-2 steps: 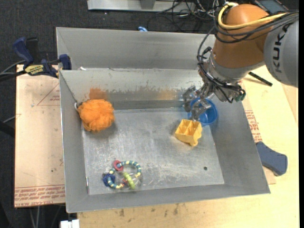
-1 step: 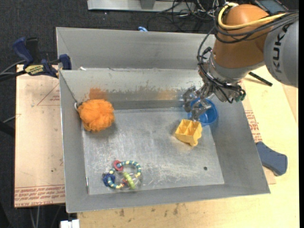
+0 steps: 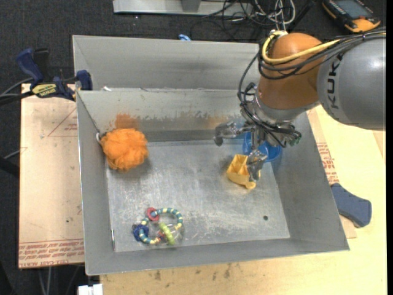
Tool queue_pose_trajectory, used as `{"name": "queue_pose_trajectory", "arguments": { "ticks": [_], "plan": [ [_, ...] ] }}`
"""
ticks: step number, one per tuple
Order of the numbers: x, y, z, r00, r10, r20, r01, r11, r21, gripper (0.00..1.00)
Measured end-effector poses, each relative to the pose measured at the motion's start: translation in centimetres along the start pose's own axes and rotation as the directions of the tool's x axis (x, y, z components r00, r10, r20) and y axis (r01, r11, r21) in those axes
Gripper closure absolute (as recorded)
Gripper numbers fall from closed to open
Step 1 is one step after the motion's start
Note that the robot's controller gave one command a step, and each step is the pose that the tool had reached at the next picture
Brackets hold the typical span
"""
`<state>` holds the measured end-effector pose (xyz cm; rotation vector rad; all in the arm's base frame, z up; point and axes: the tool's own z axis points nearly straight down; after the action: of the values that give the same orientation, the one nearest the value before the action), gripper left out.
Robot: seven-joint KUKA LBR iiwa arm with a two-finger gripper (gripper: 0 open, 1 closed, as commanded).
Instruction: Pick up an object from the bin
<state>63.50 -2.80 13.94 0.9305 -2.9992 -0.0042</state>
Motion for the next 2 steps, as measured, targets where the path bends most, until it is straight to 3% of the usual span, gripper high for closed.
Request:
{"name": "queue_pose_trajectory", "arguments": {
  "ticks": [1, 2],
  "plan": [
    [-0.1, -0.1, -0.2, 1.000, 0.000, 0.003, 0.000, 1.000, 0.003, 0.00],
    [0.6, -1.0, 2.5, 0.989, -0.150, 0.010, 0.150, 0.989, 0.010, 0.00]
  ]
}}
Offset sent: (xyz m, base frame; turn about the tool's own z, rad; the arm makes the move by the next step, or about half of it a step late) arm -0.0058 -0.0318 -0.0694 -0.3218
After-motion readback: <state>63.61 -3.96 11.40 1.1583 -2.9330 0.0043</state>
